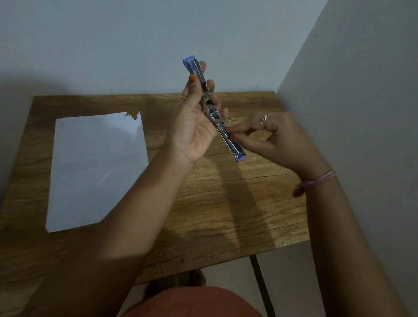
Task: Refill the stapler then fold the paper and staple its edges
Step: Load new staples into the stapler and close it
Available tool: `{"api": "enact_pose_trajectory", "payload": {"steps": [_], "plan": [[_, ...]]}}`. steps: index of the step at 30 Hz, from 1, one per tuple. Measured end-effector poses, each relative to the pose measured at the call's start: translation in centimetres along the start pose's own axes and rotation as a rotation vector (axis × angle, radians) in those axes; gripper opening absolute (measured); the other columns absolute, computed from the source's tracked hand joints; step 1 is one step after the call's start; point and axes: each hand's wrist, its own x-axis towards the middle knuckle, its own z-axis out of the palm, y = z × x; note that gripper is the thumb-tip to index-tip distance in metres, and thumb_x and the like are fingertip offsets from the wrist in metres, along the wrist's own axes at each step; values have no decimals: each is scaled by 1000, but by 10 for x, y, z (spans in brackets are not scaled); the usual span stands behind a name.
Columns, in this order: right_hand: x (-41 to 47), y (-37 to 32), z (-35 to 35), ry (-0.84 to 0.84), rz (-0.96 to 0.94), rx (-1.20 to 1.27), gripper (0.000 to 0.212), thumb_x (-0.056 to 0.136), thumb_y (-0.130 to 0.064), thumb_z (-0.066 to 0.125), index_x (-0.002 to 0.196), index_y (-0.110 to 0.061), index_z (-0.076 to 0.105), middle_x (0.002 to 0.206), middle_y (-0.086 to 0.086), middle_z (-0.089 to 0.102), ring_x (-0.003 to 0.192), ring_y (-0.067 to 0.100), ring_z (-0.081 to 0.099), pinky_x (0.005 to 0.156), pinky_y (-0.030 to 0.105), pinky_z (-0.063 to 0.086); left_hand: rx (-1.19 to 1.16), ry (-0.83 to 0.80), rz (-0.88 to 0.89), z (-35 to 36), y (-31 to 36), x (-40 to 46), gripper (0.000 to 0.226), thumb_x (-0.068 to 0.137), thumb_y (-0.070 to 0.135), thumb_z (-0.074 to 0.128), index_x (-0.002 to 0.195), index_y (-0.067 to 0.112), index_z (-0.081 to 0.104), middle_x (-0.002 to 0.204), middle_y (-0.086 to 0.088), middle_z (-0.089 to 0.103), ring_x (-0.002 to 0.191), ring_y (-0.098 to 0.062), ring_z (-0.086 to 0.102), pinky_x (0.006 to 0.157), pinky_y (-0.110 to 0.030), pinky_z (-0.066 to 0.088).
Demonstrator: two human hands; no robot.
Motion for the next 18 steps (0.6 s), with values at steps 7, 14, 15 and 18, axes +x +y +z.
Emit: {"api": "enact_pose_trajectory", "payload": {"steps": [7, 14, 15, 18], "plan": [[2, 3, 9, -21, -3, 26, 14, 87, -12, 69, 100, -13, 72, 98, 2, 65, 84, 15, 66, 79, 28, 54, 40, 9, -48, 2, 1, 1, 26, 103, 31, 43, 123, 25, 57, 82, 9, 61, 68, -4, 55, 65, -28, 46], [-2, 6, 12, 35, -17, 119, 15, 81, -8, 75, 96, -9, 74, 95, 7, 67, 85, 19, 67, 77, 35, 58, 65, 23, -97, 3, 3, -2, 24, 102, 31, 44, 118, 25, 60, 83, 8, 59, 67, -4, 55, 63, -27, 47], [-2, 4, 13, 53, -56, 82, 16, 80, -7, 76, 96, -8, 75, 96, 6, 64, 85, 18, 66, 77, 35, 58, 73, 35, -105, 4, 3, -2, 23, 101, 31, 45, 118, 25, 60, 83, 8, 59, 66, -4, 55, 63, -27, 48], [-3, 1, 14, 85, -125, -12, 12, 78, -8, 78, 90, -6, 76, 90, 6, 66, 80, 15, 65, 75, 34, 55, 83, 52, -123, 4, 3, -2, 22, 101, 30, 46, 117, 26, 62, 83, 8, 60, 66, -4, 55, 61, -26, 47]]}}
